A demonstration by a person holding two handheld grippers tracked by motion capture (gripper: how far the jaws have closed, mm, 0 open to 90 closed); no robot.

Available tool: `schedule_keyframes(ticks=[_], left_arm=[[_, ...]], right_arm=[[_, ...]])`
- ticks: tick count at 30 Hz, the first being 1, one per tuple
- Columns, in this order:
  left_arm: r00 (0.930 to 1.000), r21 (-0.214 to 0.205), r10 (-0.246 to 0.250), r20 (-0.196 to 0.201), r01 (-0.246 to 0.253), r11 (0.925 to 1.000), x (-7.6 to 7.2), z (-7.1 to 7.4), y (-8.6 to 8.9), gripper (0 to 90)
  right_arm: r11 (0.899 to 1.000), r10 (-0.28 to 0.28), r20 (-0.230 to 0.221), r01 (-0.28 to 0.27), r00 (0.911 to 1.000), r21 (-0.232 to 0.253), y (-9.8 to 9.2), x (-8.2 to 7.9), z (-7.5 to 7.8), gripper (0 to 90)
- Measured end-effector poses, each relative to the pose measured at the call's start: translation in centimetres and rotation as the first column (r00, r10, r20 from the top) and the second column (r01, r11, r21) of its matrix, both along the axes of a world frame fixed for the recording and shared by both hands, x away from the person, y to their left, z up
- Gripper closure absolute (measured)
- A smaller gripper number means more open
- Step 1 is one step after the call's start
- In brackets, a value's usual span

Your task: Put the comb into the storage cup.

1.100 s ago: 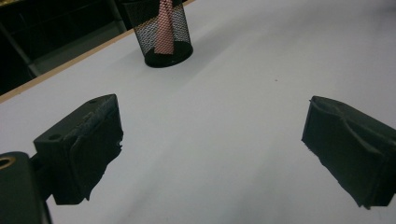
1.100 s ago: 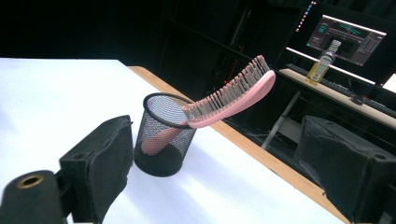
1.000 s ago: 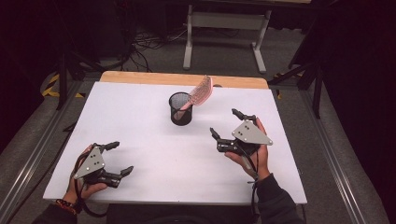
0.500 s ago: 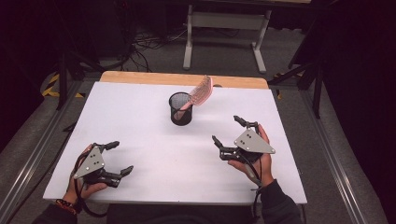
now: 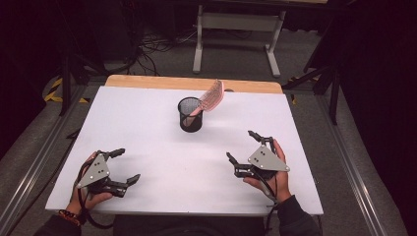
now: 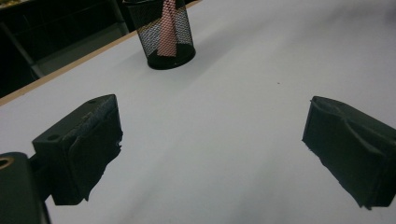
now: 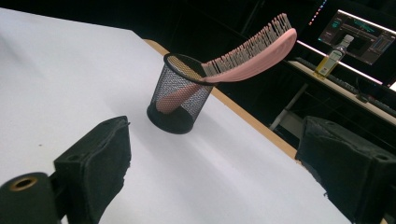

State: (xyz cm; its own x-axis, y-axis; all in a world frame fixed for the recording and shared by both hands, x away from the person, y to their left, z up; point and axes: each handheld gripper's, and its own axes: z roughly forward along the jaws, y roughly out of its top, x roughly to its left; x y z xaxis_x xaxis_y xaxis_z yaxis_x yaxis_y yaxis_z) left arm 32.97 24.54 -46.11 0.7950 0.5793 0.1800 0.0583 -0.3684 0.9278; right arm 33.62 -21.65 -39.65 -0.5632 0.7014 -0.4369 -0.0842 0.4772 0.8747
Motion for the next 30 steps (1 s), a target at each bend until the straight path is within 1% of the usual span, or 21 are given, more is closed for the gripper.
schedule_keyframes(ticks=[3, 5, 7, 9, 11, 12, 14, 20, 22, 25, 28, 30], left_arm=[[1.0, 0.0, -0.001, -0.002, 0.001, 1.0, 0.0, 0.0, 0.0, 5.4], [1.0, 0.0, -0.001, -0.001, 0.001, 1.0, 0.0, 0.0, 0.0, 5.4], [1.0, 0.0, 0.0, 0.0, 0.0, 1.0, 0.0, 0.0, 0.1, 5.4], [1.0, 0.001, 0.0, 0.0, 0.0, 1.0, 0.0, 0.0, 0.1, 5.5], [1.0, 0.0, -0.001, -0.002, 0.001, 1.0, 0.0, 0.0, 0.0, 5.5], [1.0, 0.0, -0.001, -0.003, 0.001, 1.0, 0.0, 0.0, 0.0, 5.5], [1.0, -0.003, -0.002, -0.003, 0.002, 1.0, 0.0, 0.0, 0.0, 5.5], [1.0, -0.002, -0.001, -0.005, 0.001, 1.0, 0.0, -0.1, -0.1, 5.6], [1.0, -0.001, 0.0, -0.004, 0.0, 1.0, 0.0, -0.1, -0.1, 5.6], [1.0, -0.001, 0.001, -0.003, -0.002, 1.0, 0.0, 0.0, 0.0, 5.8], [1.0, -0.002, 0.004, 0.006, -0.004, 1.0, -0.1, 0.0, 0.0, 6.0], [1.0, -0.003, 0.004, 0.005, -0.004, 1.0, 0.0, 0.0, 0.0, 6.1]], right_arm=[[1.0, 0.001, -0.015, -0.001, 0.9999, 0.009, -0.4, -0.2, -0.5, 9.2], [1.0, -0.008, -0.017, 0.008, 0.9998, 0.0, -0.6, -0.3, -0.7, 8.9], [1.0, -0.003, -0.02, 0.003, 0.9998, 0.001, -0.9, -0.5, -1.0, 8.8], [0.999, -0.03, -0.007, 0.03, 0.9995, -0.013, -1.1, -0.7, -1.3, 9.6], [1.0, -0.03, 0.001, 0.03, 0.9996, 0.001, -1.5, -1.0, -1.6, 10.1], [1.0, -0.029, -0.003, 0.029, 0.9996, 0.003, -1.6, -1.0, -1.8, 10.0], [0.999, -0.036, -0.016, 0.035, 0.9992, -0.01, -1.9, -1.1, -2.1, 9.6], [0.998, -0.056, -0.069, 0.055, 0.996, -0.021, -3.1, -1.3, -3.3, 8.1], [0.998, -0.067, -0.077, 0.066, 0.9948, -0.014, -3.6, -1.5, -3.7, 7.9], [0.995, -0.099, -0.07, 0.097, 0.9927, -0.022, -4.2, -1.7, -4.0, 8.0], [0.993, -0.115, -0.086, 0.115, 0.9897, 0.004, -4.9, -1.8, -4.4, 8.2], [0.992, -0.126, -0.096, 0.126, 0.9874, -0.002, -5.3, -1.9, -4.9, 8.0]])
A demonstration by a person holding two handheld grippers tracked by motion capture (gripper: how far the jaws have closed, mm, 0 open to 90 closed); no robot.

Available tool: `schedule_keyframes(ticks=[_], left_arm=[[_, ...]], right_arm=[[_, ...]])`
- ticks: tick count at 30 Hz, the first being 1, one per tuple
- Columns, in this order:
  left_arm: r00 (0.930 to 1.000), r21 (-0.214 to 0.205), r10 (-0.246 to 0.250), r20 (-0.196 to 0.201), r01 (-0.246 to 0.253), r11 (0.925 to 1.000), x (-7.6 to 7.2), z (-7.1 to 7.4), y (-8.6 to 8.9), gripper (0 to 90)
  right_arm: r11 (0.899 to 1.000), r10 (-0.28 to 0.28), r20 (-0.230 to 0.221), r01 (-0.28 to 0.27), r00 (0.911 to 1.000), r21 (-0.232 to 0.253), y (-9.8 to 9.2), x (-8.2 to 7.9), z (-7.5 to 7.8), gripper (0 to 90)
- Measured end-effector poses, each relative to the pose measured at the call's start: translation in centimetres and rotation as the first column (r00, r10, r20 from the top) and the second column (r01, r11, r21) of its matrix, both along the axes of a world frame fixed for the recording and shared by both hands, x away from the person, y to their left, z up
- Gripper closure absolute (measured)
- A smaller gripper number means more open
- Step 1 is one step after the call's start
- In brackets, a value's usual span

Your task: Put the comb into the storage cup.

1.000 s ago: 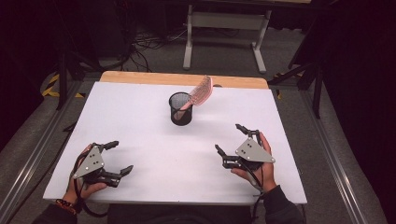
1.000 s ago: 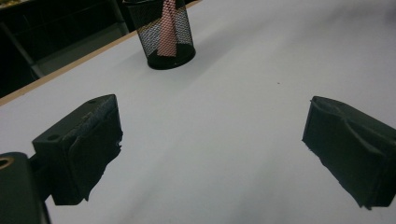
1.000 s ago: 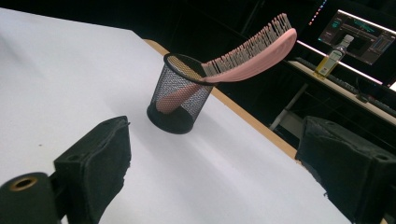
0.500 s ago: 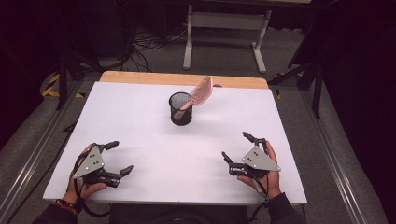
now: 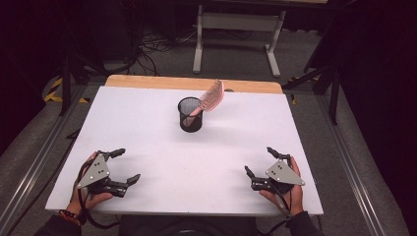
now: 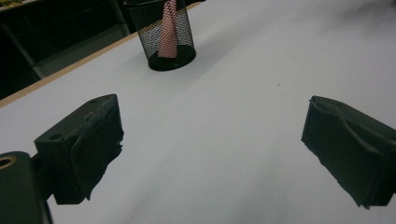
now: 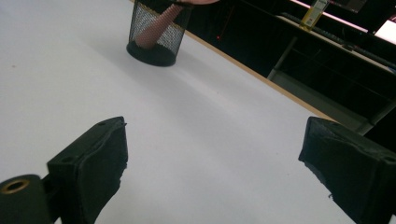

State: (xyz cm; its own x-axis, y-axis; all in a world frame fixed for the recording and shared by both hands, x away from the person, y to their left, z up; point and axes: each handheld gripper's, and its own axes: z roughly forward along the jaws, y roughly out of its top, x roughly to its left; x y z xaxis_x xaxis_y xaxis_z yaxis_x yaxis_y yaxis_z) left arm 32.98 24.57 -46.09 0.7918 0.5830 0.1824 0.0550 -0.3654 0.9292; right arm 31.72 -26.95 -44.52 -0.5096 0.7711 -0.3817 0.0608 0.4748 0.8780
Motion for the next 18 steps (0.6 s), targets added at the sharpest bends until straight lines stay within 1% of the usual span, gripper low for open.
schedule_keyframes(ticks=[2, 4, 6, 9, 12, 14, 15, 17, 18], left_arm=[[1.0, 0.001, 0.003, -0.001, -0.003, 1.0, 0.14, -0.02, 0.07, 6.0], [1.0, -0.008, 0.006, -0.002, -0.006, 0.9999, 0.22, -0.02, 0.09, 6.1], [1.0, 0.0, 0.005, 0.001, -0.005, 1.0, 0.23, 0.02, 0.01, 6.1], [1.0, 0.009, 0.008, 0.002, -0.008, 0.9999, 0.25, -0.01, -0.12, 5.9], [0.9999, 0.001, 0.013, 0.0, -0.013, 0.9999, 0.15, -0.02, -0.12, 6.0], [1.0, -0.004, 0.009, 0.002, -0.009, 0.9999, 0.01, 0.06, -0.14, 5.7], [0.9999, -0.01, 0.01, 0.006, -0.01, 0.9999, -0.06, 0.09, -0.19, 5.7], [0.9999, -0.018, 0.007, 0.011, -0.007, 0.9998, -0.1, 0.2, -0.27, 5.5], [0.9999, -0.015, 0.007, 0.01, -0.006, 0.9999, -0.07, 0.2, -0.31, 5.5]], right_arm=[[1.0, -0.013, -0.006, 0.012, 0.9999, -0.013, -0.27, -0.12, -0.32, 8.0], [1.0, -0.014, -0.013, 0.014, 0.9998, -0.005, -0.52, -0.18, -0.57, 8.0], [1.0, -0.017, -0.012, 0.017, 0.9998, -0.009, -0.76, -0.11, -0.78, 8.0], [1.0, -0.013, -0.01, 0.013, 0.9999, 0.012, -0.89, 0.01, -0.83, 7.7], [1.0, -0.006, -0.017, 0.006, 0.9998, 0.013, -0.86, 0.09, -0.86, 6.3], [1.0, -0.002, -0.031, 0.003, 0.9995, 0.029, -0.83, 0.11, -0.92, 6.1], [1.0, -0.004, -0.034, 0.005, 0.9994, 0.03, -0.77, 0.08, -0.94, 6.2], [1.0, 0.0, -0.031, 0.001, 0.9995, 0.031, -0.6, -0.03, -0.96, 6.2], [1.0, 0.005, -0.029, -0.004, 0.9996, 0.028, -0.53, -0.08, -0.94, 6.3]])
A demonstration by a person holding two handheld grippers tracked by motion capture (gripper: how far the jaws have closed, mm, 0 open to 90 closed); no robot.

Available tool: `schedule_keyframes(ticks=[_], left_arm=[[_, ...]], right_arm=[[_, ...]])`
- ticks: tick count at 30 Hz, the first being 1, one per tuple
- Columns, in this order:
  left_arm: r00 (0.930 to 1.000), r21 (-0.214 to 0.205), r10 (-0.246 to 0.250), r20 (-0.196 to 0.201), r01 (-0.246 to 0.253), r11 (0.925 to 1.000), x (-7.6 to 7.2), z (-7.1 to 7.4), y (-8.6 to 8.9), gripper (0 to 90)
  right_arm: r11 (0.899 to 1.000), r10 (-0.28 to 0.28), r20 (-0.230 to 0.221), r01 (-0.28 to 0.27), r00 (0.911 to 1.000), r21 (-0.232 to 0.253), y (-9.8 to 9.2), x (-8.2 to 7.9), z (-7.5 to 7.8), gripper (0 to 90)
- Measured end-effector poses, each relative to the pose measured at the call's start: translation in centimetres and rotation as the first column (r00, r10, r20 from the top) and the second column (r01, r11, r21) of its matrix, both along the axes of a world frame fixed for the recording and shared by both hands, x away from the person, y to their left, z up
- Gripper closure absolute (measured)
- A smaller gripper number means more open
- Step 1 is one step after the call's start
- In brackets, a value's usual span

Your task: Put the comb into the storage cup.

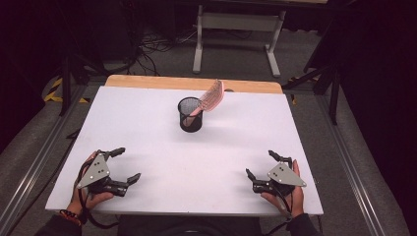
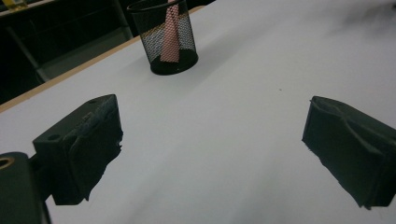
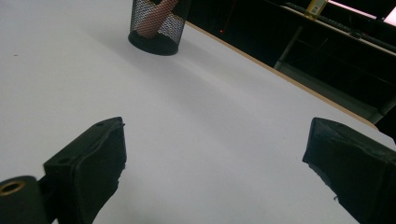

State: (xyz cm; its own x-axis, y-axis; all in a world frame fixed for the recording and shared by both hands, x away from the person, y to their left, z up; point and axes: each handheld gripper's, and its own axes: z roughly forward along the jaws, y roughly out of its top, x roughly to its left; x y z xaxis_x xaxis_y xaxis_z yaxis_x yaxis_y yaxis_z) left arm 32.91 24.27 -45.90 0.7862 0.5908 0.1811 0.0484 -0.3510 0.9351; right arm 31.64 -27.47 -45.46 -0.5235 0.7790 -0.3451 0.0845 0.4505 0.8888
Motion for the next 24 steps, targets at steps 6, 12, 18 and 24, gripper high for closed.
schedule_keyframes(ticks=[6, 12, 18, 24], left_arm=[[1.0, 0.009, -0.001, -0.003, 0.001, 1.0, -0.07, -0.08, 0.12, 5.3], [1.0, 0.009, -0.006, 0.002, 0.006, 0.9999, -0.18, -0.02, 0.12, 5.3], [1.0, 0.01, -0.002, 0.0, 0.002, 1.0, -0.08, -0.06, 0.08, 5.3], [1.0, 0.008, -0.002, -0.001, 0.002, 1.0, -0.03, -0.06, 0.11, 5.2]], right_arm=[[1.0, 0.003, 0.005, -0.003, 1.0, 0.003, 0.15, 0.02, 0.06, 6.3], [1.0, 0.006, 0.01, -0.006, 0.9999, -0.011, 0.52, -0.09, 0.06, 6.7], [1.0, 0.006, 0.01, -0.006, 0.9999, -0.011, 0.48, -0.05, 0.04, 6.7], [1.0, 0.004, 0.011, -0.003, 0.9999, -0.014, 0.55, -0.06, 0.02, 7.0]])
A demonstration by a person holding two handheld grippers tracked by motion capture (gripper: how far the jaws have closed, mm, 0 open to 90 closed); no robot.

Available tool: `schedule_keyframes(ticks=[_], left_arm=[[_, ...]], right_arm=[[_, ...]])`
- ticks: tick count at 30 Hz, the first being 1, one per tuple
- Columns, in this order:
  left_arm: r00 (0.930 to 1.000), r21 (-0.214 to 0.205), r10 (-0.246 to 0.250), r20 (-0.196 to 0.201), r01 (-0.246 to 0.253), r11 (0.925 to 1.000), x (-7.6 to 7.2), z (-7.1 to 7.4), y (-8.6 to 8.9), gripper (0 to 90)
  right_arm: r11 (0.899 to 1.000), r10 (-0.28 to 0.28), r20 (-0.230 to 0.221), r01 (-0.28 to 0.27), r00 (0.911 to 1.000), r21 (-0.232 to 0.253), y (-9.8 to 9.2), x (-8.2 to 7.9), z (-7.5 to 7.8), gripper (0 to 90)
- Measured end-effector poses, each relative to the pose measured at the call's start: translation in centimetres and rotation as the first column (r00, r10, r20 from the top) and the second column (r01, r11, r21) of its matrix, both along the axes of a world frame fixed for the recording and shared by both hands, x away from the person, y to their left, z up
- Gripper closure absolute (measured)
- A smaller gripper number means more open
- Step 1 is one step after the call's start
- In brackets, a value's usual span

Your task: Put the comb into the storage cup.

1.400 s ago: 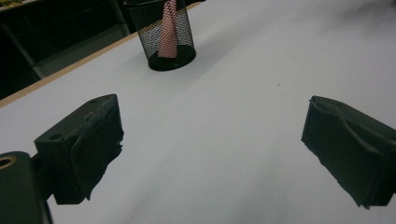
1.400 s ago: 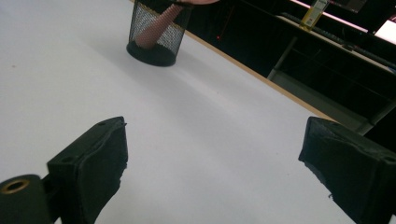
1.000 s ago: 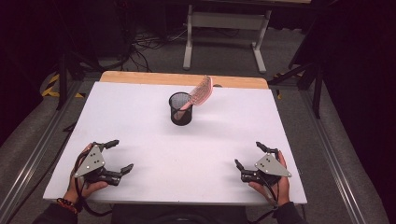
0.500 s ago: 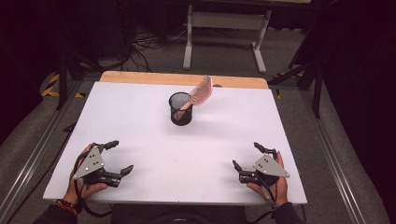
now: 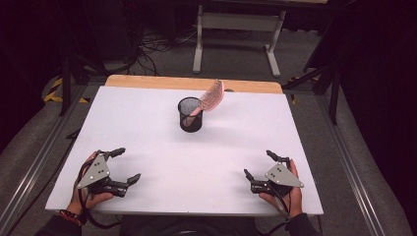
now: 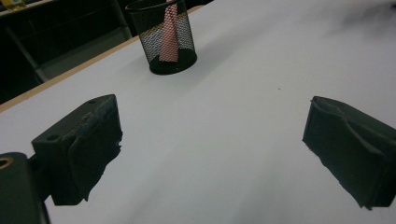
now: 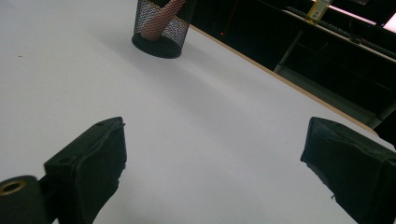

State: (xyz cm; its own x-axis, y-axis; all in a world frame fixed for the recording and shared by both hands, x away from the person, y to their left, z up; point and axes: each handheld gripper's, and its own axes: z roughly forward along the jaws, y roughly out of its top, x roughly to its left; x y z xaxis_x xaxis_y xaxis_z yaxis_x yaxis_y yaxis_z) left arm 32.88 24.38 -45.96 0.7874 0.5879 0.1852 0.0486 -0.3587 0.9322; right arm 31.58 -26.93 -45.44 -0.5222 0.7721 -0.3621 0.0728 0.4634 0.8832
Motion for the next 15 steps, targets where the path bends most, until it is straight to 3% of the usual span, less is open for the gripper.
schedule_keyframes(ticks=[15], left_arm=[[1.0, -0.002, 0.003, -0.008, -0.003, 1.0, 0.1, -0.03, -0.04, 5.2]], right_arm=[[1.0, -0.001, 0.001, 0.001, 1.0, -0.004, -0.06, 0.08, -0.1, 7.0]])
